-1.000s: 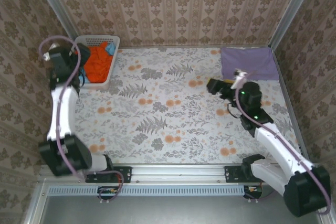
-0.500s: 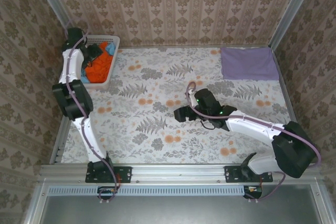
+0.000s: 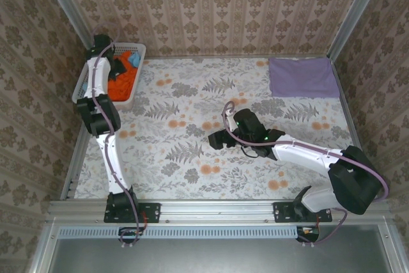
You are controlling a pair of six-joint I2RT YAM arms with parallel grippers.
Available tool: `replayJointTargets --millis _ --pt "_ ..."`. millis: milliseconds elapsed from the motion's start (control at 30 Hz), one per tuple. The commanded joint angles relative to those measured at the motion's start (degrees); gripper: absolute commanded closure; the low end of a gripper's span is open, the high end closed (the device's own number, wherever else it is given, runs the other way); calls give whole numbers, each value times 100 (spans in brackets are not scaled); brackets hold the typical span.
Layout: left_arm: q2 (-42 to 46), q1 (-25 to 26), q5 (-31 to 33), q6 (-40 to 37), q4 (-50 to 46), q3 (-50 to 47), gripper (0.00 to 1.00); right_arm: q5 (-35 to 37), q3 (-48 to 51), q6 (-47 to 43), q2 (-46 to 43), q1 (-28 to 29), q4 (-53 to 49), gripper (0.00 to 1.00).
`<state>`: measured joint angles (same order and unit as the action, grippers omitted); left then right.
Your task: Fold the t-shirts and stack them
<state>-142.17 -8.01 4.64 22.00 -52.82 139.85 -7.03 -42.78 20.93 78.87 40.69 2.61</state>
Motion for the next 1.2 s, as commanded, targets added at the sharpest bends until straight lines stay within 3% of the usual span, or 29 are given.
replayJointTargets --millis 0,67,133,233,467,633,733,900,1067,1167 --pt "-38 -21 162 -101 -73 183 65 104 -17 -93 41 45 159 7" --pt "60 -22 93 -45 -2 166 87 161 10 -99 41 41 189 7" --pt "225 -16 12 37 95 124 100 229 25 -115 41 45 178 7" --pt "767 57 156 205 314 -44 100 370 73 -125 24 44 213 7" --pt "3564 831 1299 -48 2665 -2041 100 910 257 -118 -237 40 294 7" --pt "5060 1986 1954 -882 3697 -2472 100 1283 392 -64 -474 36 336 7" --pt "5740 2857 1961 -1509 4195 -2660 100 1484 517 -44 -671 33 436 7" --pt "6197 4129 1813 -1714 4019 -2591 100 1783 771 -28 -1132 12 615 7" --pt "6044 4351 1750 -883 3318 -2829 100 2281 1096 76 -1794 -62 706 6" --pt "5714 4302 1662 -209 3058 -3283 75 2524 1315 264 -2232 -229 715 6"
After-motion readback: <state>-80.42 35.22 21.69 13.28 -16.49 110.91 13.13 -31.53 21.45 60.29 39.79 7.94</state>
